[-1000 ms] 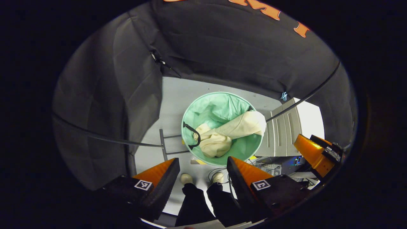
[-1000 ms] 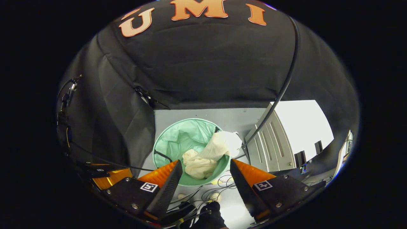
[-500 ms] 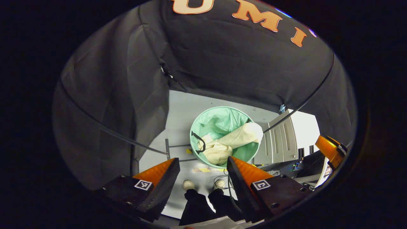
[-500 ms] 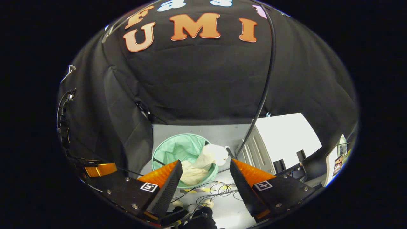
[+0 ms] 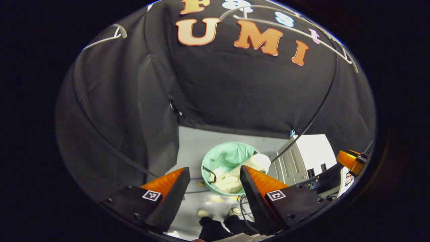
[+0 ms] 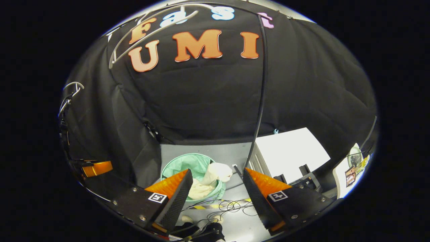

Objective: Grasp the clothes on the hanger with both hands and then place them into the laundry hamper below.

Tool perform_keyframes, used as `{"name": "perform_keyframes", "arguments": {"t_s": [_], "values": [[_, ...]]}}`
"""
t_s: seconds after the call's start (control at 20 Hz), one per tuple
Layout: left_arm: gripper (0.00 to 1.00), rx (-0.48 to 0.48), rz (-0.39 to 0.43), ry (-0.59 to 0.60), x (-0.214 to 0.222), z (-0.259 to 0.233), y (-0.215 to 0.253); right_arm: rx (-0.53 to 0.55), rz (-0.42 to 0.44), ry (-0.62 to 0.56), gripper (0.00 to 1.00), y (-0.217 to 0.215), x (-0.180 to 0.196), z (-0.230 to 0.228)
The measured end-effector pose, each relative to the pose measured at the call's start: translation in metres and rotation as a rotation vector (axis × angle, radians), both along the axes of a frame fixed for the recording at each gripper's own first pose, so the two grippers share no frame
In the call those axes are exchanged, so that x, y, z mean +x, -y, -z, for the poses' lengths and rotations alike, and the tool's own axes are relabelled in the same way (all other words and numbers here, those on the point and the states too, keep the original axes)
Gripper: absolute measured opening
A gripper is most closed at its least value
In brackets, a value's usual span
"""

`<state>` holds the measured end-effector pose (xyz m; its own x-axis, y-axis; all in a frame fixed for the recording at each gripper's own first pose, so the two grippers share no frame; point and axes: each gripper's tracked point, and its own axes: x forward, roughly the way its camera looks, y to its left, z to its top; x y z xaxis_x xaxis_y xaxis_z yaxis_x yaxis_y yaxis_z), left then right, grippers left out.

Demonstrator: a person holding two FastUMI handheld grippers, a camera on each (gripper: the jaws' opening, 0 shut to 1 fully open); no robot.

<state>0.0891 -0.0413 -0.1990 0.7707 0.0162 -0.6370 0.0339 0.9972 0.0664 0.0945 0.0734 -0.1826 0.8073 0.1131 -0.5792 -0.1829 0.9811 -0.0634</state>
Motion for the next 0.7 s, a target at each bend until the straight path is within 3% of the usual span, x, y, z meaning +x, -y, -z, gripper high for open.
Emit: {"name": "perform_keyframes", "arguments": {"t_s": [0.35,0.7], "values": [[0.98,-0.004,0.062,0.255,0.023,-0.121,0.031,0.099,-0.015,0.234,0.94,0.016,0.011,-0.122],[0.97,0.001,0.066,0.546,0.035,-0.235,0.043,0.080,-0.054,0.478,0.94,0.040,0.002,-0.220]]}}
